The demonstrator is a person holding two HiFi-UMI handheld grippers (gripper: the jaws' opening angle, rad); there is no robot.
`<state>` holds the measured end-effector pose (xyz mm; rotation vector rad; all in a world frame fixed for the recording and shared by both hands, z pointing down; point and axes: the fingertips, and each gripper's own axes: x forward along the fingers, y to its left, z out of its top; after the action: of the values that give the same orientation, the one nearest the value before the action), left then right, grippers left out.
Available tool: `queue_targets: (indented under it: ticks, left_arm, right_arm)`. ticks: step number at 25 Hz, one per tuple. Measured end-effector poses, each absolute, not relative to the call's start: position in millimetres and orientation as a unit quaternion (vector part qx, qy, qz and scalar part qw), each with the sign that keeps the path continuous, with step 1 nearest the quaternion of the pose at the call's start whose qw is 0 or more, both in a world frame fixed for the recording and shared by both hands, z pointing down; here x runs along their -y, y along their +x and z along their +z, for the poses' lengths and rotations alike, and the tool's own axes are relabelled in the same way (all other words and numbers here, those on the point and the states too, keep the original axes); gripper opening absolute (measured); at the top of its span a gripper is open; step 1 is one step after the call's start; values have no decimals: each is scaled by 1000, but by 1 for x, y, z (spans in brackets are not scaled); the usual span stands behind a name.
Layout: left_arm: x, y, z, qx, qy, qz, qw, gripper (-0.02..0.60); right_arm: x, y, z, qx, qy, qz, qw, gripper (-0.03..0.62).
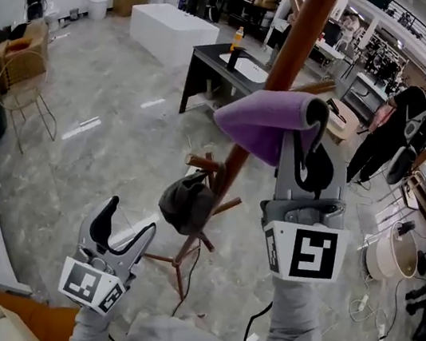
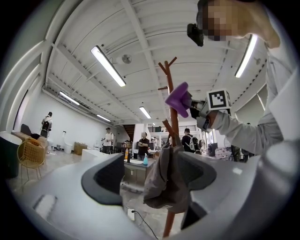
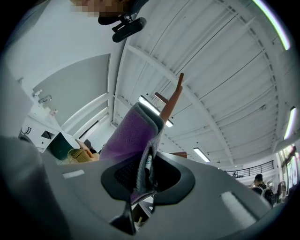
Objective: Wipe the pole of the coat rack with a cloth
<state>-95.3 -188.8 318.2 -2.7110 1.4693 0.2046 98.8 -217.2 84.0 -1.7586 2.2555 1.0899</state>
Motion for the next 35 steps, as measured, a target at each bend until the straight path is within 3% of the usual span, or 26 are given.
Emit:
queue_targets:
  ticks: [18,35]
  left_arm:
    - [198,-85,333,-454,-889,55,8,383]
    - [185,-97,357,-467,-884,27,-16,383]
  right_arm:
    - [231,102,214,-760,-601,244,-37,51]
    - [231,99,337,-777,-618,112,-42,52]
